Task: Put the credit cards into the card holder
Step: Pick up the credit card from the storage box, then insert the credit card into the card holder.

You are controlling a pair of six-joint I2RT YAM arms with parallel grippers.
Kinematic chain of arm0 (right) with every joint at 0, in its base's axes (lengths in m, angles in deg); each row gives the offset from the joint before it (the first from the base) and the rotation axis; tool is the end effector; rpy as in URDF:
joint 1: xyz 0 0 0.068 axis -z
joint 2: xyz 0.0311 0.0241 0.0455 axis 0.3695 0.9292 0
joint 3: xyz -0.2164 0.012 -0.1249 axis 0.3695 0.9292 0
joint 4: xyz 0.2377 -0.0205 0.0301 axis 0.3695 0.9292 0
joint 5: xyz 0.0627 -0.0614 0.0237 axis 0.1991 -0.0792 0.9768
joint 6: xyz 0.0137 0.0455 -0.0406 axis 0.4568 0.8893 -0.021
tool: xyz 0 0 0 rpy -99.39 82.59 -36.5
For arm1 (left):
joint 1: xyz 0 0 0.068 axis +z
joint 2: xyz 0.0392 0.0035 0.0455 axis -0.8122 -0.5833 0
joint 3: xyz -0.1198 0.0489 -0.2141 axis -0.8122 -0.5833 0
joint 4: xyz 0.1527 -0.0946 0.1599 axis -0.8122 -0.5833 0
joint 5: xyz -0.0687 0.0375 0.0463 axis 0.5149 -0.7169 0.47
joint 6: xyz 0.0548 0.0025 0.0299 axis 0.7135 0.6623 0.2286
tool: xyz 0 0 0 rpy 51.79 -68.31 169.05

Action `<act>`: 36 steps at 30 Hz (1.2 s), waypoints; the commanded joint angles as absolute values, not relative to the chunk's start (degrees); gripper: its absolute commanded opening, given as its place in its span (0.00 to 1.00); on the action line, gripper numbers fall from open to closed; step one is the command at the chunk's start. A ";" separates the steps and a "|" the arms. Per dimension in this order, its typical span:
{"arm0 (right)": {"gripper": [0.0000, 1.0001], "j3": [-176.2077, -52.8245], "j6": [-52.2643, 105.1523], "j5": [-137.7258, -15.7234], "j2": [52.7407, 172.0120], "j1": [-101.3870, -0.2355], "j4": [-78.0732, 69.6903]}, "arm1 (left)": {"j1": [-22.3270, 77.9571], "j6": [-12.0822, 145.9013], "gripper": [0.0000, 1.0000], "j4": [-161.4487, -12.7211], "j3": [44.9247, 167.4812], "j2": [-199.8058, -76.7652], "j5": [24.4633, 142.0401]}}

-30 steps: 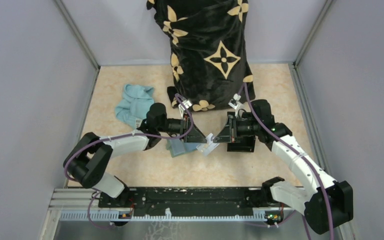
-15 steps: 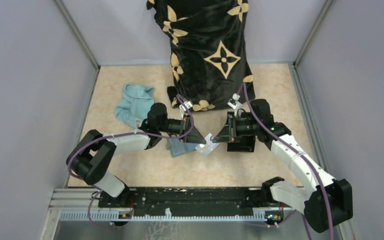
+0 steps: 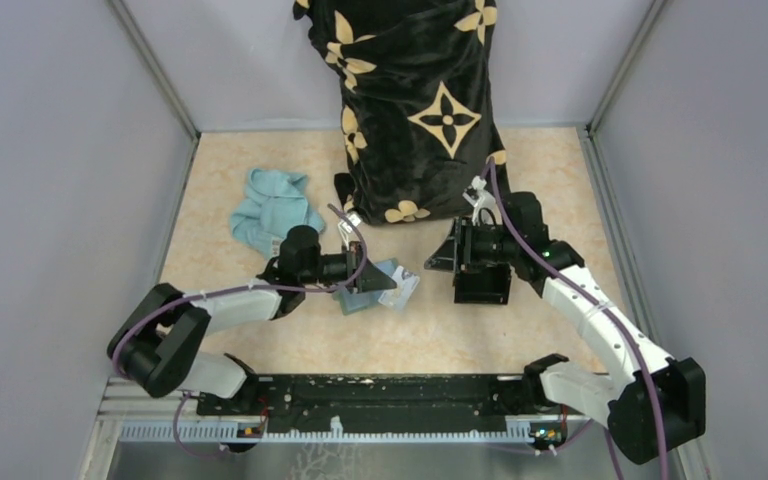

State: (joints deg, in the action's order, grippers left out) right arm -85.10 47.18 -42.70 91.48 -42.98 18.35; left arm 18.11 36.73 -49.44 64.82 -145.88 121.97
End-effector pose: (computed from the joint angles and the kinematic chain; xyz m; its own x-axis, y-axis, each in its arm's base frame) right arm 0.1918 0.1087 0.2606 -0.8523 0.0386 -0.5216 -0.4185 0.5477 0.7245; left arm 0.2041 -0.1925 0.1902 -0.7819 0.0093 -0.6233 0.6143 0.1811 -0.7680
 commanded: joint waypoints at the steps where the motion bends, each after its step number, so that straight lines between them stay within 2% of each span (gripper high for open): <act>1: 0.43 -88.81 47.06 -53.44 91.81 -44.80 13.85 | 18.54 34.17 0.00 -55.26 59.19 -138.83 101.39; 6: 0.40 -90.78 45.49 -65.28 96.54 -50.61 13.53 | 18.46 25.10 0.00 -53.88 51.47 -132.94 87.51; 14: 0.30 -90.31 45.14 -77.59 105.55 -56.39 8.57 | 17.06 18.72 0.00 -55.03 45.04 -126.52 74.17; 24: 0.21 -90.27 44.89 -83.46 114.82 -59.59 3.94 | 16.79 17.56 0.00 -49.97 43.86 -131.69 71.39; 36: 0.17 -92.51 44.50 -85.77 122.06 -60.64 1.85 | 16.02 15.75 0.00 -46.35 44.49 -137.07 68.65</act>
State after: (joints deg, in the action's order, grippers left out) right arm -88.99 45.17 -84.16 120.53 -59.64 5.23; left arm 16.71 16.75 -49.68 44.32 -135.89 70.56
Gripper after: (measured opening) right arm 0.176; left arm 0.006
